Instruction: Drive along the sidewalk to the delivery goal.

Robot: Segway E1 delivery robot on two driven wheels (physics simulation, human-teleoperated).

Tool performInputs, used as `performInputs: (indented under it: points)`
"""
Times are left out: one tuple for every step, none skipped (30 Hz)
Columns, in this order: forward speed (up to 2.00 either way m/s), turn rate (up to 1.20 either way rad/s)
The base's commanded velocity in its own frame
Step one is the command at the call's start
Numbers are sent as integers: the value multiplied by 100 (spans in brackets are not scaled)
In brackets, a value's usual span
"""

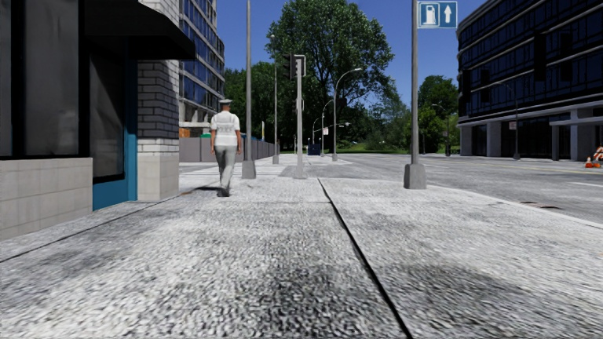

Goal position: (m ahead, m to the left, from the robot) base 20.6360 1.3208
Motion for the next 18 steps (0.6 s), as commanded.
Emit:
performInputs:
  points:
    - [200, 0]
    - [200, 0]
    - [200, 0]
    - [200, 0]
    - [200, 0]
    - [200, 0]
    - [200, 0]
    - [200, 0]
    - [200, 0]
    - [198, 0]
    - [183, 0]
    - [183, 0]
    - [169, 0]
    - [160, 0]
    - [157, 0]
    - [157, 0]
    - [156, 0]
    - [156, 0]
